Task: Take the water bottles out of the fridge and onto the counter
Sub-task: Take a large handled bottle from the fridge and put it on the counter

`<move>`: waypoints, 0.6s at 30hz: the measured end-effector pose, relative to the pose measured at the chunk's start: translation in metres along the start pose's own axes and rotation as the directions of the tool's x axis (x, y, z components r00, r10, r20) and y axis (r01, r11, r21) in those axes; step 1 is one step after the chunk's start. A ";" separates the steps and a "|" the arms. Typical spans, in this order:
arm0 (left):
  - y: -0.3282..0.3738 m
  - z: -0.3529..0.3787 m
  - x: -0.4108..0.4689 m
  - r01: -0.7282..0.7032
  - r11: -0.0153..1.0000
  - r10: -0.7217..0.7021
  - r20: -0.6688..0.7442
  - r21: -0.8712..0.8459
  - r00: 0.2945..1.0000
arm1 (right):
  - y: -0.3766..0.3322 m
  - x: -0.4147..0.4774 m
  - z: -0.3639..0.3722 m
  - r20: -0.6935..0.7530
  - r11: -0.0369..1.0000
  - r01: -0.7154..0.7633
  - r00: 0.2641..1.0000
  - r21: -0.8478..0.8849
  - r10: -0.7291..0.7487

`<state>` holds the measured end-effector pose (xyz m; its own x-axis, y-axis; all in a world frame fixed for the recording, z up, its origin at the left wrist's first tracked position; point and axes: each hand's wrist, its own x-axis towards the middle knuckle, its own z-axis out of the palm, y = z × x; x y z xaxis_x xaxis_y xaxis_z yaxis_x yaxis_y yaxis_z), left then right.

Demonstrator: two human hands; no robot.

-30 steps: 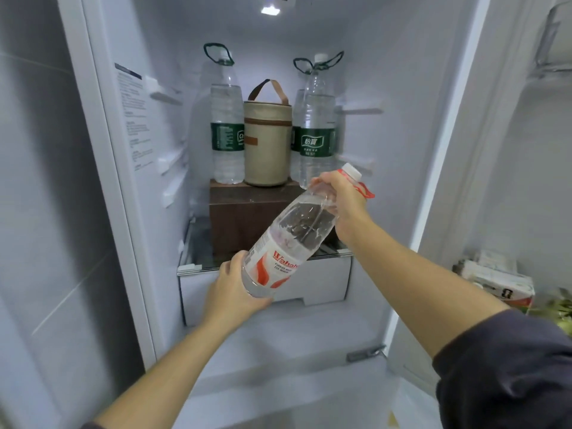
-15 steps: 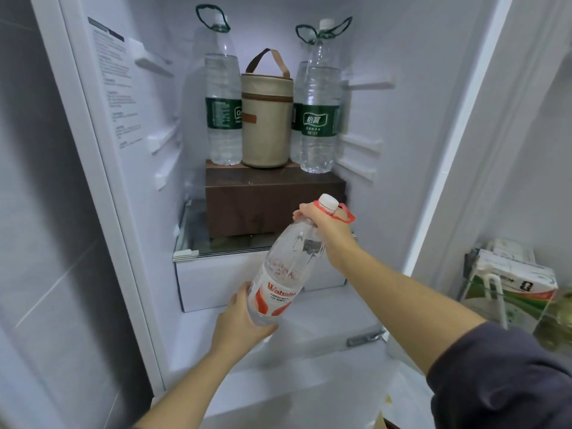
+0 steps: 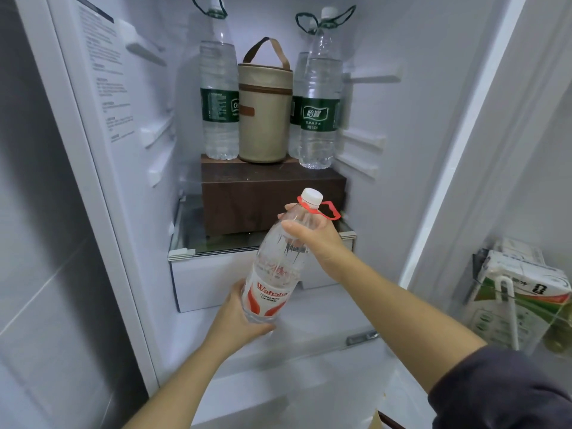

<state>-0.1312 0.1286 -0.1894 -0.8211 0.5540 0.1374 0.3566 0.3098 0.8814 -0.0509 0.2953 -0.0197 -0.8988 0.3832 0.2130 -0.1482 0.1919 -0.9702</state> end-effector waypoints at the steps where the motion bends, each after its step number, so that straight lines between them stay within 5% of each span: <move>1: 0.000 0.000 0.001 -0.004 1.000 0.004 0.001 0.001 1.000 | 0.003 0.000 0.001 -0.010 1.000 -0.006 1.000 -0.019 0.006; 10: 0.000 0.002 0.004 -0.022 0.998 0.025 0.035 -0.065 0.999 | 0.003 0.013 -0.010 -0.092 0.997 -0.071 0.993 -0.034 0.067; 18: -0.003 0.005 0.010 -0.024 0.999 0.026 0.075 -0.024 0.997 | 0.012 0.014 -0.008 -0.311 0.990 -0.123 0.940 0.070 0.139</move>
<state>-0.1381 0.1373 -0.1934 -0.7760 0.6180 0.1261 0.3654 0.2776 0.8885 -0.0620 0.3106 -0.0272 -0.7375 0.6676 0.1018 -0.0654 0.0794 -0.9947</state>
